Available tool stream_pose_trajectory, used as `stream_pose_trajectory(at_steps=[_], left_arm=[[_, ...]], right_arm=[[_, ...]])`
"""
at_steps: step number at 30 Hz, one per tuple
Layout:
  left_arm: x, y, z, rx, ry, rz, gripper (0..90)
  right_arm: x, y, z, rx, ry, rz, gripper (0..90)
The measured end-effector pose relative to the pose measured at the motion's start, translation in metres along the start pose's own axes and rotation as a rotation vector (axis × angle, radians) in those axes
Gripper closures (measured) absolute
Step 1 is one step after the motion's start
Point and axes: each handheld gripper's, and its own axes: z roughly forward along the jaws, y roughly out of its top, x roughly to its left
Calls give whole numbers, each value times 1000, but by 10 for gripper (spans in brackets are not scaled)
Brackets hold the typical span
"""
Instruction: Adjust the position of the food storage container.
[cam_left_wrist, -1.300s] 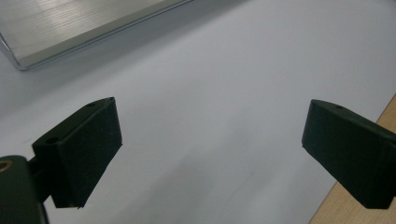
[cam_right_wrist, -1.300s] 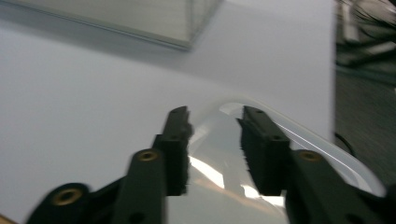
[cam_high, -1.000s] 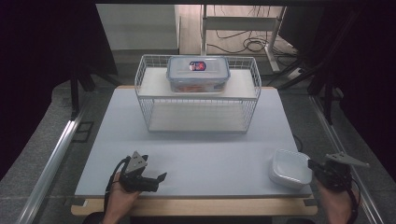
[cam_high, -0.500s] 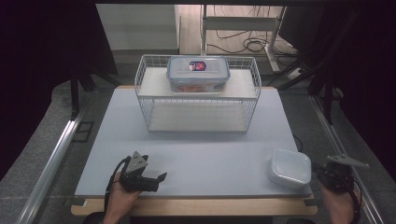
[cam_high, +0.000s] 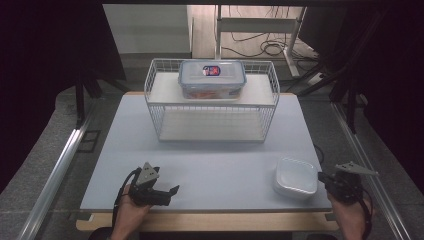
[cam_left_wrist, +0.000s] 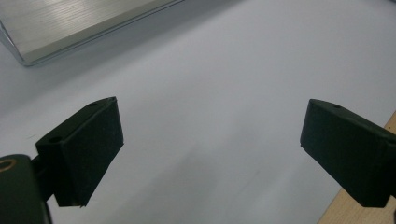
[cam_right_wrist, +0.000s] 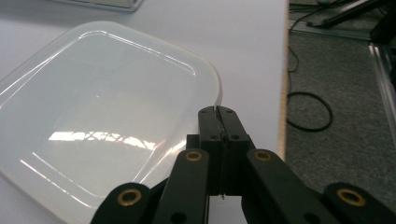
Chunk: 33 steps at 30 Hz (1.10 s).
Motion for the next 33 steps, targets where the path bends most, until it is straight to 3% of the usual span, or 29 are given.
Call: stream_pose_trajectory(at_steps=[13, 19, 28, 31, 33], left_arm=[[-1, 1, 1, 9, -6, 2, 59], [-1, 1, 2, 12, -7, 3, 59], [-1, 0, 3, 15, -8, -4, 58], [-1, 0, 4, 19, -11, -3, 58], [-1, 0, 4, 22, -11, -3, 58]], right_arm=[[36, 9, 12, 7, 108, -62, 893], [60, 17, 26, -2, 176, -82, 893], [92, 30, 47, -1, 228, -129, 893], [96, 32, 50, 2, 242, -131, 893], [103, 36, 57, 10, 282, -124, 893]])
